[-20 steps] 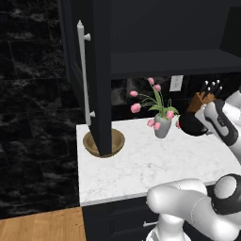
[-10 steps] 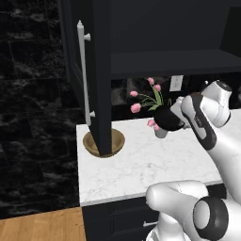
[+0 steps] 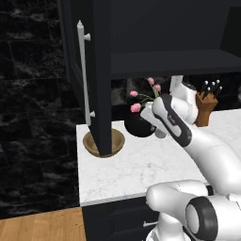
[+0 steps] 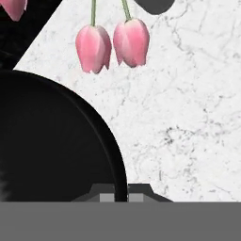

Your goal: Pick up the bowls on the counter and stack them on top of one another in the open cabinet. Place the smaller bowl on top of the larger bowl.

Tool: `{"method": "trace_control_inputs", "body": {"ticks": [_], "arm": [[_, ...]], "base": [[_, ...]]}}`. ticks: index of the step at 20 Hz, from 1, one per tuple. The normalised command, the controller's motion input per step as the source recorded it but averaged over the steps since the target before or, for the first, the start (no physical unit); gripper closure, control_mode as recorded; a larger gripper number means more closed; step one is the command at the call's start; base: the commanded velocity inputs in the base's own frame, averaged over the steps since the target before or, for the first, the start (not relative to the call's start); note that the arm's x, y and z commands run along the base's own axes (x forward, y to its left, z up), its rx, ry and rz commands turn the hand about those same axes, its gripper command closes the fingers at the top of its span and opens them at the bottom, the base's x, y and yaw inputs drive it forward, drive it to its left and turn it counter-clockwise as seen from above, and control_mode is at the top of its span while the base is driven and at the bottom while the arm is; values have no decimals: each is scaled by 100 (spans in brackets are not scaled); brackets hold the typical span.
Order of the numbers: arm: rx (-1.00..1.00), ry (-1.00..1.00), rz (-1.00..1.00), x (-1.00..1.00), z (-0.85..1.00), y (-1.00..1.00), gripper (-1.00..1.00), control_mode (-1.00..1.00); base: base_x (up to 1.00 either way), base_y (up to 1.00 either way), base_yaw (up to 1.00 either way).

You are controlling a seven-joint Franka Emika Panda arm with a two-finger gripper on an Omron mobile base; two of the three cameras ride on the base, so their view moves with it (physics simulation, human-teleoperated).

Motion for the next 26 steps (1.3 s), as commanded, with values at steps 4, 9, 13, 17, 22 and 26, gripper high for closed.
{"method": "trace_control_inputs", "body": {"ticks": [4,9,13,17,22,26], "arm": [[0,14,11,48,-28,100,100,-100],[-1,1,2,13,-10,74,100,-100],[-14,1,5,13,-29,23,100,-100],[-8,0,4,16,-37,31,100,-100],[0,-1,0,25,-5,19,100,-100],[0,0,0,30,-12,2,100,-100]], "base": [[0,0,0],[0,0,0],[0,0,0],[0,0,0],[0,0,0],[0,0,0]]}}
